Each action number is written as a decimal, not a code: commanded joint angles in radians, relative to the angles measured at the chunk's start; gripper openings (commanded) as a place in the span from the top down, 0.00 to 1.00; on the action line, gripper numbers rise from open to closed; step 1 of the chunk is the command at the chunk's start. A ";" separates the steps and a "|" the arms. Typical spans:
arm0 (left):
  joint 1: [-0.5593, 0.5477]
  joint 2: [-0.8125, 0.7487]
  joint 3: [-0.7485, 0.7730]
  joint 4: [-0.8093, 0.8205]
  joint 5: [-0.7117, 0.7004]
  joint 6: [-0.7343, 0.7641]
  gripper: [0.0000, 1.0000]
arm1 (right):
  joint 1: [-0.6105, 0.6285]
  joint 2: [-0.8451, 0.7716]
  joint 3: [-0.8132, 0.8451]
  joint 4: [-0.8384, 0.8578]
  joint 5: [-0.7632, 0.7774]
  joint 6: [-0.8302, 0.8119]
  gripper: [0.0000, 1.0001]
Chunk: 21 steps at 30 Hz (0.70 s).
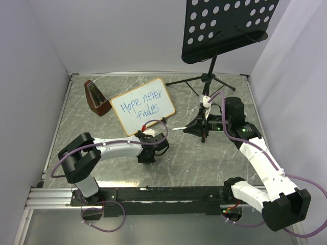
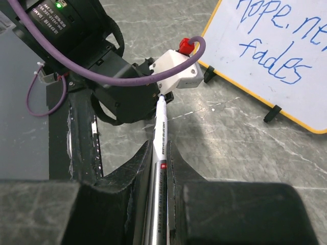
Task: Write a sentence on the whiteboard
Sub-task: Close the whiteboard marker at the center of the board.
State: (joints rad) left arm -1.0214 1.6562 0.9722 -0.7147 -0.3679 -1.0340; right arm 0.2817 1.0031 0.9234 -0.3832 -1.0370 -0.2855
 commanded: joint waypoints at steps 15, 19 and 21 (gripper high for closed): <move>0.021 -0.009 -0.105 0.053 0.086 0.150 0.84 | -0.024 0.000 0.005 0.009 -0.029 -0.017 1.00; 0.020 -0.106 -0.158 0.107 0.064 0.187 0.86 | -0.029 0.000 0.003 0.012 -0.031 -0.014 1.00; 0.017 -0.147 -0.171 0.142 0.047 0.210 0.88 | -0.029 0.002 0.003 0.012 -0.031 -0.014 1.00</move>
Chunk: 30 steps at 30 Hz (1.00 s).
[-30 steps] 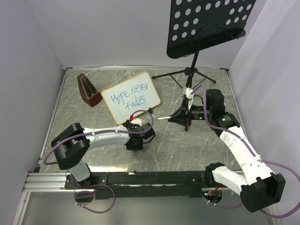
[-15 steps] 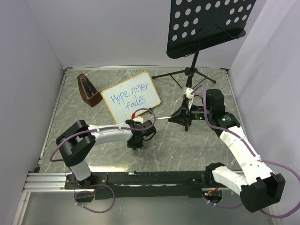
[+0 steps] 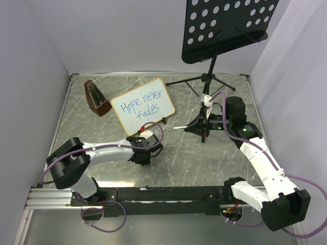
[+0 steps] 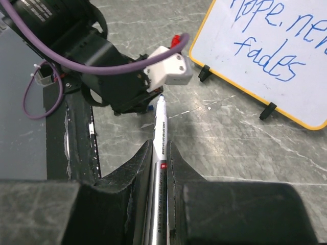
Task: Write a sentence on the whiteboard
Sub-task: Close the whiteboard marker at the center of the board.
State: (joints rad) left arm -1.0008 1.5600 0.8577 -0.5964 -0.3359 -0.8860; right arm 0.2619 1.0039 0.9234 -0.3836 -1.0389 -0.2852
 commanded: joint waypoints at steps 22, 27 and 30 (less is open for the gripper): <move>-0.038 -0.207 -0.207 0.615 0.069 0.545 0.90 | -0.010 0.303 -0.001 0.009 -0.148 0.083 1.00; -0.042 -0.273 -0.262 0.714 0.144 0.714 0.91 | -0.001 0.400 0.020 -0.017 -0.156 0.077 1.00; -0.044 -0.311 -0.287 0.776 0.187 0.803 0.92 | 0.000 0.441 0.028 -0.034 -0.139 0.066 1.00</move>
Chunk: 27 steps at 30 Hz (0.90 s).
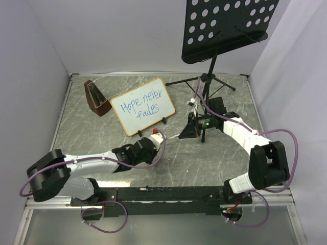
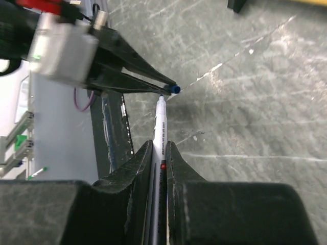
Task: Write a sentence on the whiteboard
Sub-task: Close the whiteboard marker at the center of the board.
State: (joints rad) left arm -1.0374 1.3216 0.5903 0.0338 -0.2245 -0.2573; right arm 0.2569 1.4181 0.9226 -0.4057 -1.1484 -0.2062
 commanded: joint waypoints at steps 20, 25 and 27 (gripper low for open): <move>-0.004 -0.068 0.005 0.114 0.162 0.388 0.93 | 0.090 0.147 0.073 -0.084 -0.037 -0.065 1.00; -0.004 -0.078 0.002 0.123 0.168 0.383 0.92 | 0.091 0.156 0.074 -0.085 -0.040 -0.064 1.00; -0.004 -0.085 0.002 0.126 0.171 0.383 0.92 | 0.093 0.162 0.076 -0.087 -0.040 -0.064 1.00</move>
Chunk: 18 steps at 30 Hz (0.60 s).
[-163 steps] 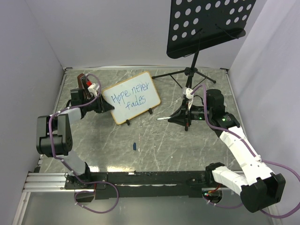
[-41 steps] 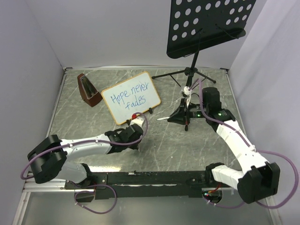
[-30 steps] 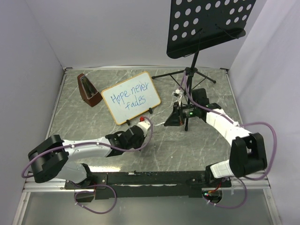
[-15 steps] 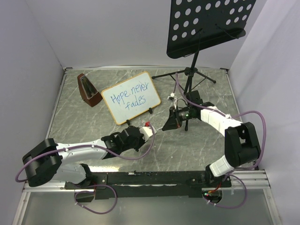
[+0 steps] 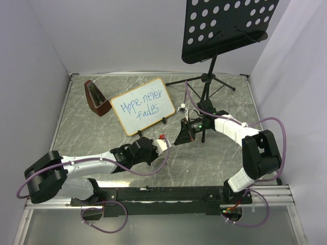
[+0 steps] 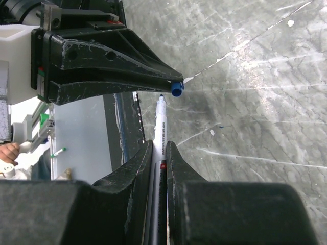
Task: Write a sentence on the whiteboard
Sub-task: Close the whiteboard marker at the center of the board.
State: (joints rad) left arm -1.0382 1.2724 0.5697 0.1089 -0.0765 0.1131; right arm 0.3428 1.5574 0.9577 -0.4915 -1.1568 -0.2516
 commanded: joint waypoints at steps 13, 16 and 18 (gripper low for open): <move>-0.003 -0.045 0.024 0.069 0.041 0.000 0.92 | 0.018 0.044 0.049 -0.007 -0.029 -0.020 1.00; -0.003 -0.042 0.025 0.071 0.044 -0.003 0.92 | 0.018 0.047 0.049 -0.007 -0.030 -0.020 1.00; -0.003 -0.041 0.025 0.077 0.047 -0.007 0.92 | 0.019 0.049 0.049 -0.009 -0.030 -0.021 1.00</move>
State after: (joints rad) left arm -1.0386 1.2514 0.5697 0.1303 -0.0540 0.1116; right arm 0.3515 1.6016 0.9642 -0.4999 -1.1568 -0.2523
